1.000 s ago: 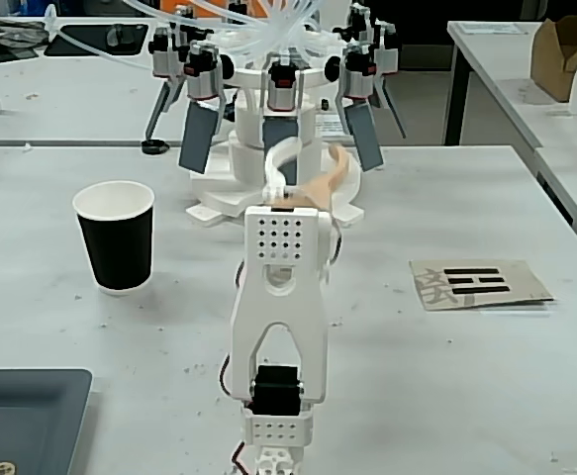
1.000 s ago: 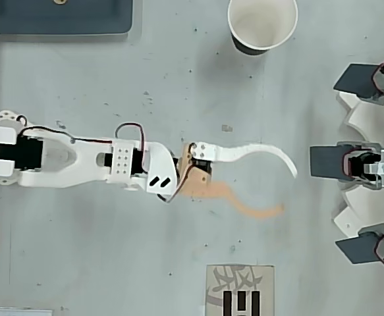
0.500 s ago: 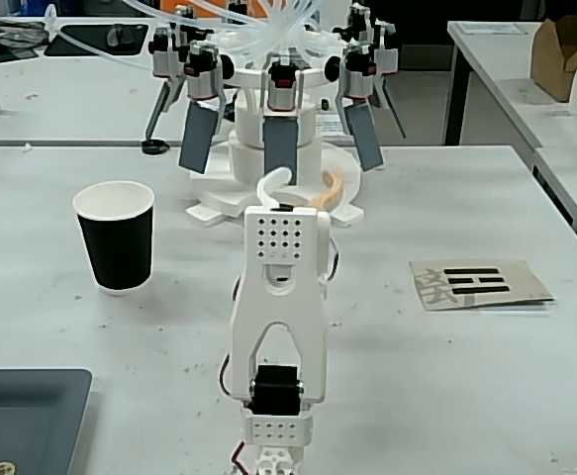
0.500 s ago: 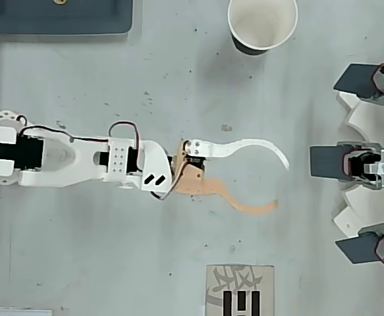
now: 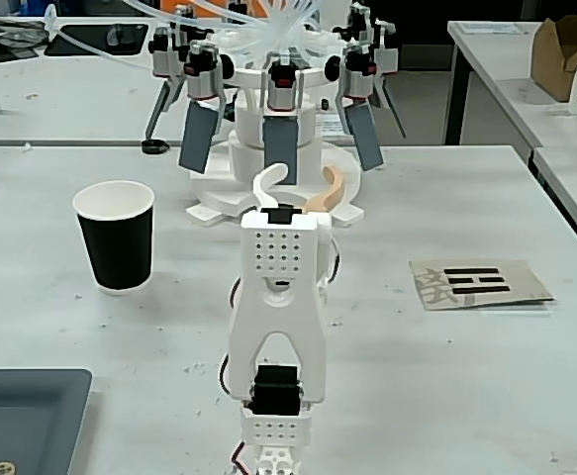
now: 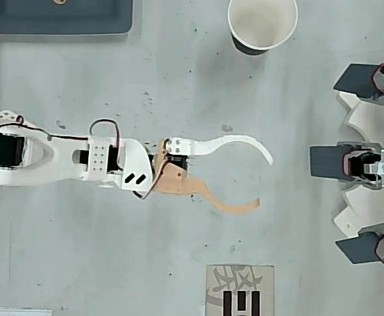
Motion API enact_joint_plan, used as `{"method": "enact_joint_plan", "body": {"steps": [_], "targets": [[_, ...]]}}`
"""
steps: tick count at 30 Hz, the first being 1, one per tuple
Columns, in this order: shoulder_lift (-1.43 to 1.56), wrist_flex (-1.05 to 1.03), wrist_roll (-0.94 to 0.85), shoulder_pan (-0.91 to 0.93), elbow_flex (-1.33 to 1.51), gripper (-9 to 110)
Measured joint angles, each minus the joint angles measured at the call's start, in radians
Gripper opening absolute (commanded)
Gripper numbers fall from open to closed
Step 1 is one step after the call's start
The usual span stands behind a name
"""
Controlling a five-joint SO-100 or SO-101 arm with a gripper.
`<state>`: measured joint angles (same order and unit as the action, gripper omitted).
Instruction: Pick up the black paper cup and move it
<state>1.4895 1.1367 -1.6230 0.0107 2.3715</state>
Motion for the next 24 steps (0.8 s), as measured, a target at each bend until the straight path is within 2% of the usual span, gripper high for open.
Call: {"method": "enact_joint_plan", "body": {"steps": [12, 24], "targets": [[0.146, 0.026, 0.018, 0.0, 0.175, 17], [0.284, 0.063, 0.078, 0.0, 0.351, 26]]}}
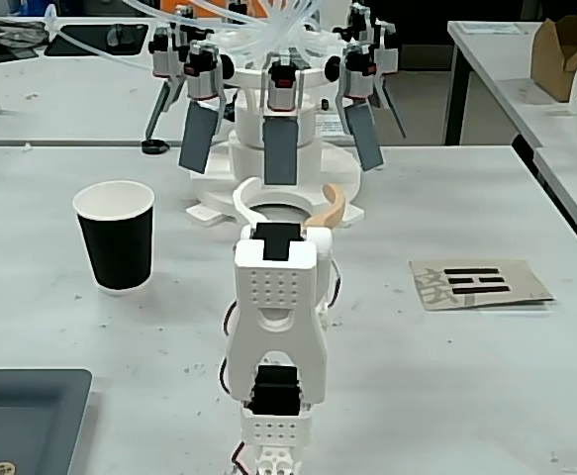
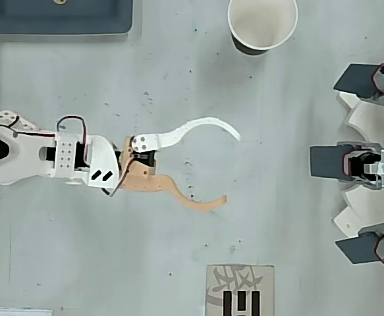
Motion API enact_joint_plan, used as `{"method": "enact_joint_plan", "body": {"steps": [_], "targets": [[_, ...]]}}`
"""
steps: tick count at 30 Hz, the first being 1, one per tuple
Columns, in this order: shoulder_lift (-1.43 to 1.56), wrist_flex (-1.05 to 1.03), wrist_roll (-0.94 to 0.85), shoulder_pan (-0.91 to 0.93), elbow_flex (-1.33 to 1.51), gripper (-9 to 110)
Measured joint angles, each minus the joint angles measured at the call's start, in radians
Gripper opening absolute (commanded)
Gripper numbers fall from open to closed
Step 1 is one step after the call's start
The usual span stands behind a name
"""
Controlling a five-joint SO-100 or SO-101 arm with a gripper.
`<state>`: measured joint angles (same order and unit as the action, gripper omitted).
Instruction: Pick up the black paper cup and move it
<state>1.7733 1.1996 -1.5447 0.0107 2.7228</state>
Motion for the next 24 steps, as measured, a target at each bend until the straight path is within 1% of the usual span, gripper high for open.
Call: {"method": "enact_joint_plan", "body": {"steps": [7, 24], "targets": [[0.066, 0.018, 0.015, 0.0, 0.089, 32], [0.173, 0.086, 0.015, -0.124, 0.298, 41]]}}
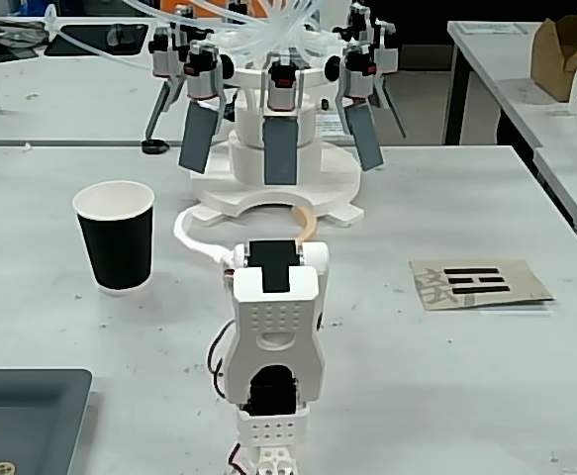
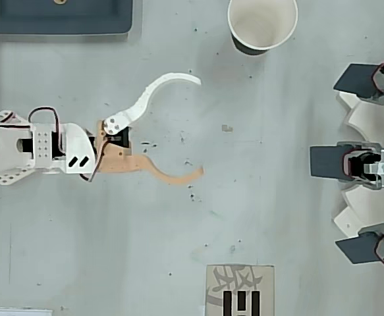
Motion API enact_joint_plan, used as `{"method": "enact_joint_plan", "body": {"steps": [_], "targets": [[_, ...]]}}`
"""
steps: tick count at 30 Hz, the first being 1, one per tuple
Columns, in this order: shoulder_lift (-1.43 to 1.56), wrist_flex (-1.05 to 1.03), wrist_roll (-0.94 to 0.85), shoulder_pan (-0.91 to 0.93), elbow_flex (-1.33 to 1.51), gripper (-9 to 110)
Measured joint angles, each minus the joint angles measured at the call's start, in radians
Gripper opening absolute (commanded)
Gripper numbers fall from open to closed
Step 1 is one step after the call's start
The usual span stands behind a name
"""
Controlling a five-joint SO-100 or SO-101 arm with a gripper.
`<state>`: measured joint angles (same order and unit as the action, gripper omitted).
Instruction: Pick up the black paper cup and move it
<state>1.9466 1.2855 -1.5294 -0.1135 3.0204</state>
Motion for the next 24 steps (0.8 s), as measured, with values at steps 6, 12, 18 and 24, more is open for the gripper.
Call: {"method": "enact_joint_plan", "body": {"steps": [6, 12, 18, 24], "targets": [[0.005, 0.0, 0.0, -0.054, 0.023, 42], [0.005, 0.0, 0.0, -0.094, 0.023, 46], [-0.029, 0.0, -0.011, -0.15, -0.005, 48], [-0.107, 0.0, -0.018, -0.207, -0.094, 49]]}}
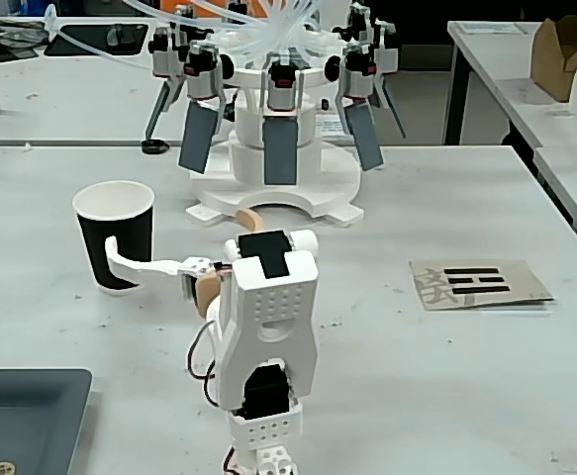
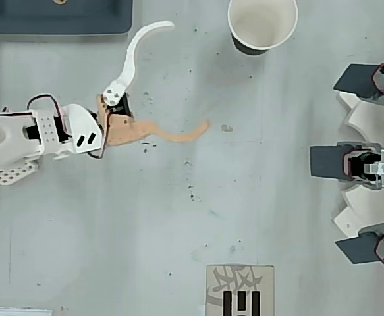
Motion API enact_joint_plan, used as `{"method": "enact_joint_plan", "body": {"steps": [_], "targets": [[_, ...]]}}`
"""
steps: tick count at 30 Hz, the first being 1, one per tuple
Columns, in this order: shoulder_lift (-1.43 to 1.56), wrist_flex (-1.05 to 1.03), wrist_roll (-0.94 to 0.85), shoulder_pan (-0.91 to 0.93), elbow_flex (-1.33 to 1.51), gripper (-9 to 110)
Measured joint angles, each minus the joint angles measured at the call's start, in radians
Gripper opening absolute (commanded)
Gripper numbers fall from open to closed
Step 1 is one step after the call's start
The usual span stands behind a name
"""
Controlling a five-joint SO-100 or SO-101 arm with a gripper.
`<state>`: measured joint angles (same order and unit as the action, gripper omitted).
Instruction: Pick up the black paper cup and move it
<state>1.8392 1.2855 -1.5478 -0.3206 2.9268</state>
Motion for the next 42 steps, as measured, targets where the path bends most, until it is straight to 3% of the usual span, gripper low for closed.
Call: {"method": "enact_joint_plan", "body": {"steps": [42], "targets": [[-0.657, -0.003, 0.009, -0.109, -0.692, 49]]}}
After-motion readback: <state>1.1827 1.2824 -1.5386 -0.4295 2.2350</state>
